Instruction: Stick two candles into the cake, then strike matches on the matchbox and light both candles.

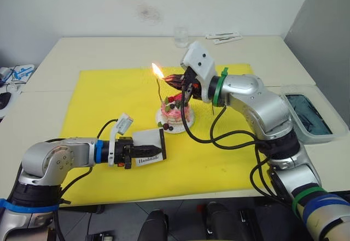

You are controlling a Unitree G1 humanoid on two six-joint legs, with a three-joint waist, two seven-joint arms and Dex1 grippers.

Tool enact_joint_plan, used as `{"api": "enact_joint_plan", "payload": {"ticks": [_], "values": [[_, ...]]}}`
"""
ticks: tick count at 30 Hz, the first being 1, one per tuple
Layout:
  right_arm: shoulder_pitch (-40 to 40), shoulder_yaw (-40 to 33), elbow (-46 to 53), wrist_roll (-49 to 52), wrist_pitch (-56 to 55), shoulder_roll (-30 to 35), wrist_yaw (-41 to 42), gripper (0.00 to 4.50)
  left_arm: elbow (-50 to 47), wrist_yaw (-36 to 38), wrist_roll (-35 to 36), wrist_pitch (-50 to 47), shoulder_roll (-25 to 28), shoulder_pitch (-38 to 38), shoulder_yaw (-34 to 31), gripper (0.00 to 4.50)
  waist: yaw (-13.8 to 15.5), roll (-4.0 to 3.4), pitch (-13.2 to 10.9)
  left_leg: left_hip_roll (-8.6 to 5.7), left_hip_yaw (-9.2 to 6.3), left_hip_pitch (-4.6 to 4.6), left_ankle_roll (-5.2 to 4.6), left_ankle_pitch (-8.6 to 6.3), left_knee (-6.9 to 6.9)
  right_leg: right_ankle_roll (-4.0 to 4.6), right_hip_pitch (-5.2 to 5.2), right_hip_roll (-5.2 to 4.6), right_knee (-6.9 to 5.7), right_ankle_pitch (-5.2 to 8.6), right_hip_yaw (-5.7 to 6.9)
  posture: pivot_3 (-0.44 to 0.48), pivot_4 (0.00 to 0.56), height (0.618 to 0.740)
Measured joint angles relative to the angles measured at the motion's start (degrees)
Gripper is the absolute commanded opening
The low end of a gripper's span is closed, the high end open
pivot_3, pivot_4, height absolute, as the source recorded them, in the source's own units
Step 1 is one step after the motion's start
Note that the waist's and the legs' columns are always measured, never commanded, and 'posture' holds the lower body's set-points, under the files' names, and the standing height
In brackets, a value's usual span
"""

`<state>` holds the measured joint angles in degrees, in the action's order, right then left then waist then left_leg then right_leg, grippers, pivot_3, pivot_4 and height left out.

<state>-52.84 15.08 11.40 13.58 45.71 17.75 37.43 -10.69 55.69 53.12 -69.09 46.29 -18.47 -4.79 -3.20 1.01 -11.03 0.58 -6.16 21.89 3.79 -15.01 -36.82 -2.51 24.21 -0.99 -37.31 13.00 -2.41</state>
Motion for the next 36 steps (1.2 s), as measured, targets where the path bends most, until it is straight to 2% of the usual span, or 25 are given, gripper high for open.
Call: {"api": "enact_joint_plan", "payload": {"ticks": [13,18,23,28,31,36], "values": [[6.8,-6.5,15.9,6.9,12.2,6.9,-0.8,0.04,0.5,0.5,1.0,-1.6,-0.7,-2.2,0.6,0.00,0.0,0.00,0.0,0.00,0.00,0.01,0.00,0.00,0.02,0.00,-0.01,0.00,0.04,0.01,0.00,0.000,0.150,0.740],[13.8,-15.6,21.6,8.6,18.3,15.6,-1.9,0.04,-0.3,1.2,2.4,-2.7,-1.9,-2.5,1.1,0.00,0.7,0.00,0.0,-0.04,0.05,0.11,0.00,-0.01,0.01,-0.04,-0.02,-0.05,0.21,0.00,0.00,0.000,0.150,0.740],[23.6,-23.9,23.7,8.2,18.9,24.4,-2.0,0.04,-1.1,1.1,3.7,-3.5,-3.2,-3.2,1.8,0.00,1.0,0.00,0.0,-0.03,0.06,0.10,-0.01,-0.01,0.03,-0.02,-0.02,-0.04,0.22,0.01,0.00,0.000,0.150,0.740],[35.8,-33.3,16.2,3.3,9.8,32.8,-1.5,0.04,-3.0,-0.5,6.6,-4.5,-6.1,-4.0,1.7,0.00,1.3,0.02,0.0,-0.05,0.22,0.08,-0.01,-0.01,-0.06,-0.13,-0.07,-0.05,0.27,-0.05,-0.11,0.000,0.150,0.740],[38.4,-36.2,9.3,0.7,3.2,34.9,-1.5,0.04,-3.7,-1.8,8.1,-5.0,-6.9,-4.2,1.5,0.00,0.9,0.03,0.0,-0.02,0.31,-0.01,-0.02,-0.01,-0.07,-0.13,-0.08,-0.04,0.23,-0.05,-0.16,0.000,0.150,0.740],[38.7,-36.2,-0.7,-2.4,-3.4,36.4,-1.8,0.04,-4.8,-4.0,9.8,-5.6,-7.8,-4.1,1.1,0.00,0.4,0.02,0.0,-0.02,0.33,-0.03,-0.03,0.00,-0.11,-0.14,-0.10,-0.03,0.20,-0.07,-0.22,0.000,0.150,0.740]]}}
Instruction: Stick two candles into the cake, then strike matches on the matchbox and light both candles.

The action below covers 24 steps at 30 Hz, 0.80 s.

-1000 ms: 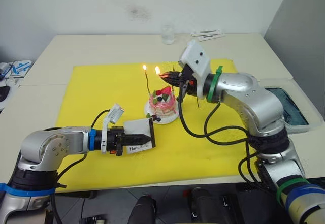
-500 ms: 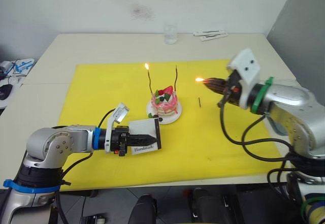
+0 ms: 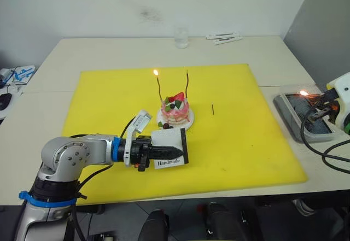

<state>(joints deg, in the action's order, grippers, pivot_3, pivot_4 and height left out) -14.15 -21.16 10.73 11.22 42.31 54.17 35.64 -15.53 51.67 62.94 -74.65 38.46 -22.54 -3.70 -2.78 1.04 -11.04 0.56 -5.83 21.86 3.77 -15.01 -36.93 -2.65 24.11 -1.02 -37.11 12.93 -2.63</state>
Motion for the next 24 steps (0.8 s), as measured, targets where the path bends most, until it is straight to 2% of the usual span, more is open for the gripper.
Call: {"api": "enact_joint_plan", "payload": {"ticks": [5,9,17,18,24], "values": [[-2.1,2.9,-7.5,-3.7,-3.4,0.0,-2.4,0.04,-0.1,-1.7,0.6,0.0,-0.7,0.9,-0.3,0.00,-0.2,0.00,0.0,-0.01,0.03,0.01,0.00,0.00,0.00,-0.08,0.01,0.00,0.00,-0.05,-0.06,0.000,0.150,0.740],[-2.9,5.5,-11.7,-6.8,-7.3,0.3,-3.7,1.30,-0.5,-2.7,1.5,0.0,-0.8,1.3,-0.8,0.00,-0.1,-0.01,0.0,-0.02,0.03,0.03,0.01,0.00,0.02,-0.06,0.01,0.00,0.01,-0.04,-0.06,0.000,0.150,0.740],[-2.8,6.7,-12.1,-8.8,-9.9,0.4,-4.5,4.30,-0.6,-3.7,2.3,0.0,-0.6,1.7,-1.2,0.00,-0.1,-0.01,0.0,-0.02,0.02,0.01,0.01,0.00,-0.01,-0.08,0.00,0.00,-0.02,-0.05,-0.07,0.000,0.150,0.740],[-2.9,6.7,-12.0,-9.4,-10.6,0.4,-4.7,4.47,-0.6,-3.7,2.3,0.0,-0.5,1.7,-1.2,0.00,-0.1,-0.01,0.0,-0.02,0.02,0.01,0.01,0.00,-0.01,-0.08,0.00,0.00,-0.02,-0.05,-0.07,0.000,0.150,0.740],[-4.0,6.2,-9.2,-11.1,-14.1,1.3,-6.7,4.47,-0.6,-3.7,2.3,0.2,-0.1,1.7,-1.2,0.00,-0.1,-0.01,0.0,-0.02,0.03,0.01,0.01,0.00,-0.01,-0.08,0.01,0.00,-0.03,-0.05,-0.08,0.000,0.150,0.740]]}}
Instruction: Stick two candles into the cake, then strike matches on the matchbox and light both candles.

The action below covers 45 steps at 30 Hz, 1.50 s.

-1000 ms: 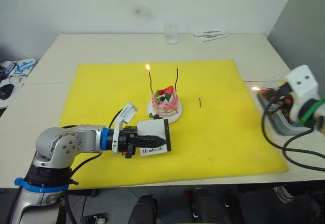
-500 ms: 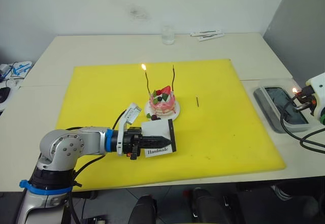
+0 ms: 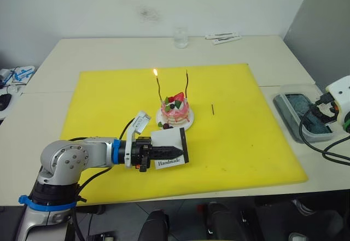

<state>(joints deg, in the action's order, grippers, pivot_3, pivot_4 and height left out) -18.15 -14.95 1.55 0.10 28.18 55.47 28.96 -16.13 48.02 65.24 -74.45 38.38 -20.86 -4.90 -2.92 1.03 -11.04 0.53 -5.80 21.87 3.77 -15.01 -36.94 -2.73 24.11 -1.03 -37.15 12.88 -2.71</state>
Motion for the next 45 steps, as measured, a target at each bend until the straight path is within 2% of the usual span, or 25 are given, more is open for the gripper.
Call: {"api": "enact_joint_plan", "payload": {"ticks": [4,8,13,18,24,29,37,45], "values": [[-1.3,-3.3,6.5,0.7,0.3,0.8,-0.1,4.47,0.0,0.0,0.0,0.2,0.6,0.0,-0.2,0.00,0.1,0.00,0.0,0.00,-0.05,0.01,0.00,0.00,0.01,0.01,-0.01,0.00,0.01,0.01,0.03,0.000,0.150,0.740],[-1.7,-4.9,15.7,5.7,5.8,-1.0,1.6,4.47,0.0,0.0,0.0,0.4,1.0,0.2,-0.6,0.00,0.1,0.00,0.0,0.01,-0.07,0.00,0.00,0.00,0.00,0.01,-0.03,0.00,0.02,0.00,0.03,0.000,0.150,0.740],[-2.5,-2.8,27.9,16.7,17.0,-11.9,1.8,4.47,0.1,0.3,-0.2,1.1,2.9,0.7,-0.9,0.00,0.1,0.00,0.0,0.03,-0.16,-0.01,0.00,0.00,-0.01,0.01,-0.02,0.04,-0.08,0.01,0.07,0.000,0.150,0.740],[-2.6,0.9,32.8,19.3,21.5,-20.5,-3.1,4.47,0.4,0.4,-0.2,1.3,4.9,2.3,-2.2,0.00,0.2,0.02,0.0,0.03,-0.19,0.00,0.00,0.00,-0.01,0.05,-0.02,0.04,-0.06,0.03,0.12,0.000,0.150,0.740],[-2.2,10.5,29.6,15.6,19.3,-29.7,-10.2,4.47,0.9,0.5,-0.7,1.4,7.3,4.5,-3.3,0.00,0.1,0.01,0.0,0.04,-0.18,0.00,0.00,0.00,0.03,0.08,0.02,0.04,-0.07,0.04,0.12,0.000,0.150,0.740],[-3.5,16.3,21.5,10.8,13.9,-36.2,-15.1,4.47,1.2,1.5,-1.6,1.9,8.1,5.3,-3.4,0.00,0.0,0.01,0.0,0.05,-0.20,0.00,0.00,0.00,0.03,0.08,0.02,0.04,-0.08,0.04,0.14,0.000,0.150,0.740],[-7.7,18.2,5.8,5.5,5.0,-45.4,-21.2,4.47,1.2,1.8,-2.3,2.1,9.0,5.5,-3.5,0.00,-0.2,0.01,0.0,0.06,-0.20,-0.02,0.00,0.00,0.07,0.10,0.04,0.05,-0.10,0.03,0.13,0.000,0.150,0.740],[-9.0,19.0,-0.3,2.5,3.3,-50.1,-25.5,4.47,1.2,2.6,-2.3,2.0,9.5,5.1,-3.5,0.00,-0.2,0.01,0.0,0.06,-0.22,-0.01,0.00,0.00,0.08,0.12,0.04,0.05,-0.10,0.04,0.15,0.000,0.150,0.740]]}}
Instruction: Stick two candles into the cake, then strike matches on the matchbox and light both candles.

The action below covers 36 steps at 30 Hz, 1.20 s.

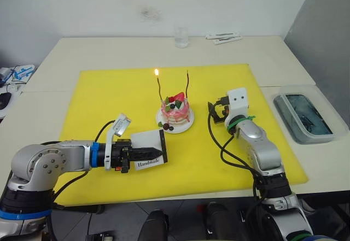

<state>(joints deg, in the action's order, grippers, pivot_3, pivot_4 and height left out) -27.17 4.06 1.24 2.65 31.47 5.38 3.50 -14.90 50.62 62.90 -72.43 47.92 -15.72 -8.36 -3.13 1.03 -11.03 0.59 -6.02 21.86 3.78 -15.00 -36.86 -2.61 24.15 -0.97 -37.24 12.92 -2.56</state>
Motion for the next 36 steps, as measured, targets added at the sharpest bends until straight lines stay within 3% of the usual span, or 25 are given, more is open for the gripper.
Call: {"api": "enact_joint_plan", "payload": {"ticks": [9,11,22,31,36], "values": [[-0.5,0.0,-4.4,-2.1,-0.2,-2.6,-2.9,4.47,0.0,0.0,0.0,-0.1,0.0,-0.4,0.0,0.00,-0.1,0.00,0.0,0.00,-0.01,-0.01,0.00,0.00,0.00,0.01,0.00,0.01,-0.03,0.00,0.01,0.000,0.150,0.740],[-0.6,-0.2,-4.6,-2.0,0.2,-3.3,-3.1,3.93,0.0,0.0,0.0,-0.1,0.0,-0.4,0.0,0.00,-0.1,0.00,0.0,0.00,-0.02,-0.01,0.00,0.00,0.00,0.01,0.00,0.01,-0.03,0.00,0.01,0.000,0.150,0.740],[-1.6,-1.9,-4.7,-1.3,3.1,-6.0,-4.6,0.03,0.0,0.0,0.0,-0.1,0.0,-0.4,0.0,0.00,-0.1,0.00,0.0,0.00,-0.05,-0.04,0.00,0.00,-0.02,0.01,-0.02,0.01,-0.05,0.00,0.04,0.000,0.150,0.740],[-1.1,-2.2,-1.7,-0.9,5.9,-6.6,-4.3,0.03,0.0,0.0,-0.1,0.0,0.0,-0.3,0.0,0.00,-0.1,-0.01,0.0,0.00,-0.05,-0.01,0.00,0.00,0.01,0.03,0.00,0.01,-0.03,0.02,0.04,0.000,0.150,0.740],[0.2,-1.0,6.1,1.5,10.7,-2.0,2.0,0.03,-0.1,0.0,-0.2,0.0,0.0,-0.3,0.0,0.00,0.0,-0.02,0.0,-0.01,-0.06,0.01,0.00,0.00,0.01,0.03,-0.01,-0.01,0.00,0.02,0.05,0.000,0.150,0.740]]}}
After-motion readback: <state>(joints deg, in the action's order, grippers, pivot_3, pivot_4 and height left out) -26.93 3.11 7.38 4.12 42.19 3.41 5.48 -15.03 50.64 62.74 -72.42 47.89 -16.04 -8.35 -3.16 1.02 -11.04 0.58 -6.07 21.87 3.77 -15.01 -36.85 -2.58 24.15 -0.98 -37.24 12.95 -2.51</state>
